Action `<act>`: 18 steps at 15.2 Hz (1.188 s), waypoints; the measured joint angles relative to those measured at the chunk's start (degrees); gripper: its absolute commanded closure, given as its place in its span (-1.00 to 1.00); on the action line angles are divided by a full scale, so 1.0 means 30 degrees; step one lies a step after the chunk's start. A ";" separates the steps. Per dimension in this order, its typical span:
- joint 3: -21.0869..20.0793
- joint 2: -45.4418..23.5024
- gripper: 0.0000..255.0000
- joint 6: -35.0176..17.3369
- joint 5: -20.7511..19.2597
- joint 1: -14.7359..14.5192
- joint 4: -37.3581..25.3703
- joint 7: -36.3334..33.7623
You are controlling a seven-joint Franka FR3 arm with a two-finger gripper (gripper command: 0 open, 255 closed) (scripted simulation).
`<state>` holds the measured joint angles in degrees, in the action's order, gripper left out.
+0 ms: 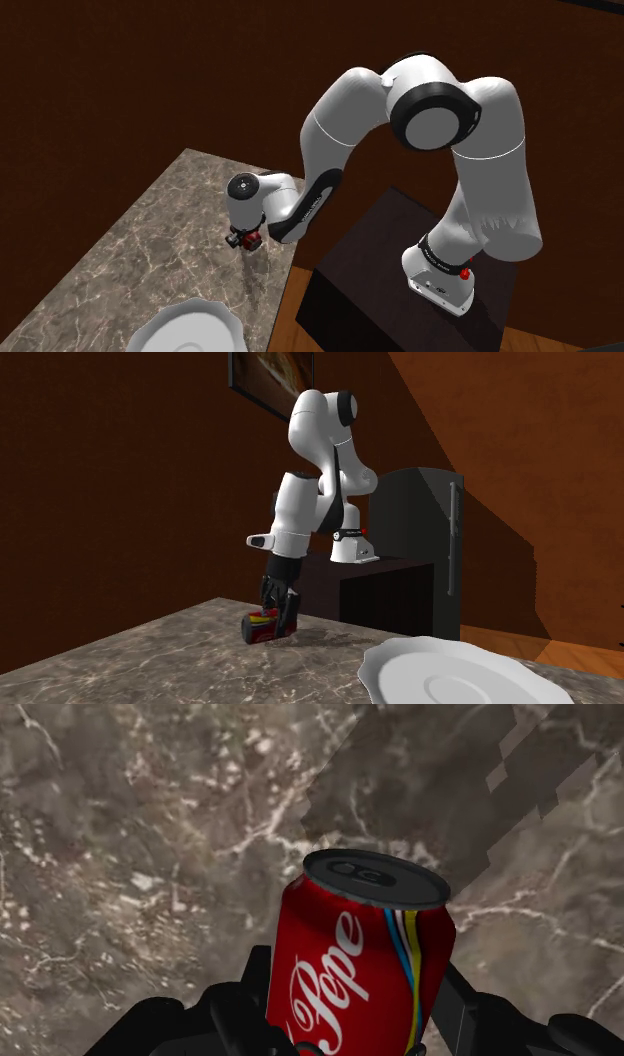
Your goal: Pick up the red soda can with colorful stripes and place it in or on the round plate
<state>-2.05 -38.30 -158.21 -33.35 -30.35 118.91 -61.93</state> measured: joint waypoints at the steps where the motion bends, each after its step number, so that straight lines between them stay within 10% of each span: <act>1: -0.0096 0.0261 1.00 0.0150 0.0083 0.0075 0.0120 0.0102; 18: -0.1637 0.4221 1.00 0.2808 0.1837 0.1185 0.1405 0.1962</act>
<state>-6.96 -25.64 -149.79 -27.84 -26.80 123.13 -56.05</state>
